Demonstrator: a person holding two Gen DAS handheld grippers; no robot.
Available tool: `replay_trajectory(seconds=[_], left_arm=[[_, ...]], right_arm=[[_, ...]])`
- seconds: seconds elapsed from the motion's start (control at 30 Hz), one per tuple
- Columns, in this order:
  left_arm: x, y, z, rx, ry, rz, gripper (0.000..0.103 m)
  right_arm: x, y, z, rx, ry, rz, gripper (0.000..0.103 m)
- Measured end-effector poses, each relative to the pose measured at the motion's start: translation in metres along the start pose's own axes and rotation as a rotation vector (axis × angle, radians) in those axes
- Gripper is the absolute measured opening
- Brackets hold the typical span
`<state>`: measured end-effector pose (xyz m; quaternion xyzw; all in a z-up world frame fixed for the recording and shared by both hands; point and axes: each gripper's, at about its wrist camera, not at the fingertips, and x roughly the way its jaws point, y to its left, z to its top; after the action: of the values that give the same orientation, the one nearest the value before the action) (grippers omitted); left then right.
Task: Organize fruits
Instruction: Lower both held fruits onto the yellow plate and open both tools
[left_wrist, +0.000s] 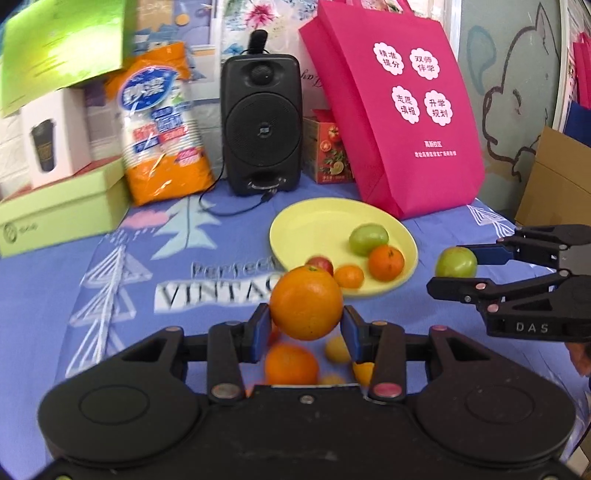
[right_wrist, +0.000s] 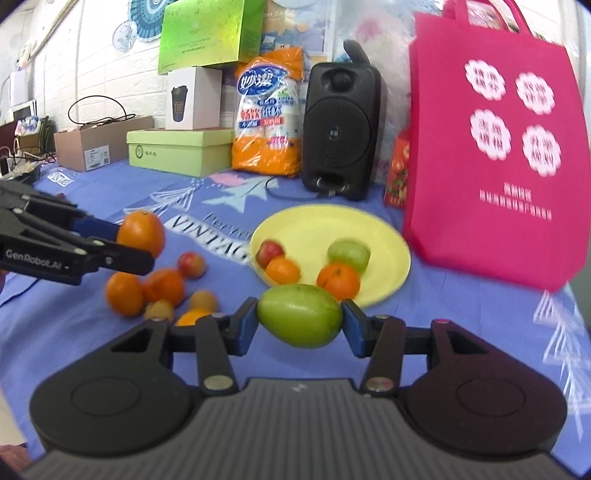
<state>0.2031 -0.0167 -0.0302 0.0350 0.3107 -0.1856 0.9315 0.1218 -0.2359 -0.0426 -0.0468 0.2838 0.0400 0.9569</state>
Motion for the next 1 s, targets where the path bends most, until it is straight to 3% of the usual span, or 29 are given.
replay_trajectory(seconds=[0.1,0.3,0.5,0.63,0.77,0.97,1.0], left_arm=[[0.026,0.002,0.021,0.010,0.013,-0.033,0.040],[0.084,0.002,0.051,0.037,0.073,-0.026,0.040],[0.126,0.005,0.064,0.021,0.125,-0.030,0.041],[0.153,0.012,0.068,-0.024,0.173,-0.030,0.040],[0.169,0.015,0.067,-0.049,0.192,-0.014,0.043],[0.158,0.013,0.070,-0.027,0.163,0.014,0.047],[0.153,0.013,0.071,-0.019,0.155,0.020,0.055]], right_arm=[[0.018,-0.012,0.014,0.001,0.000,-0.003,0.048],[0.055,-0.045,0.032,0.008,0.029,-0.043,0.048],[0.091,-0.068,0.026,0.004,0.119,-0.063,0.048],[0.099,-0.077,0.026,0.052,0.104,-0.053,0.048],[0.108,-0.075,0.028,0.059,0.099,-0.041,0.048],[0.121,-0.066,0.030,0.061,0.109,-0.004,0.048],[0.123,-0.065,0.030,0.067,0.112,-0.003,0.048]])
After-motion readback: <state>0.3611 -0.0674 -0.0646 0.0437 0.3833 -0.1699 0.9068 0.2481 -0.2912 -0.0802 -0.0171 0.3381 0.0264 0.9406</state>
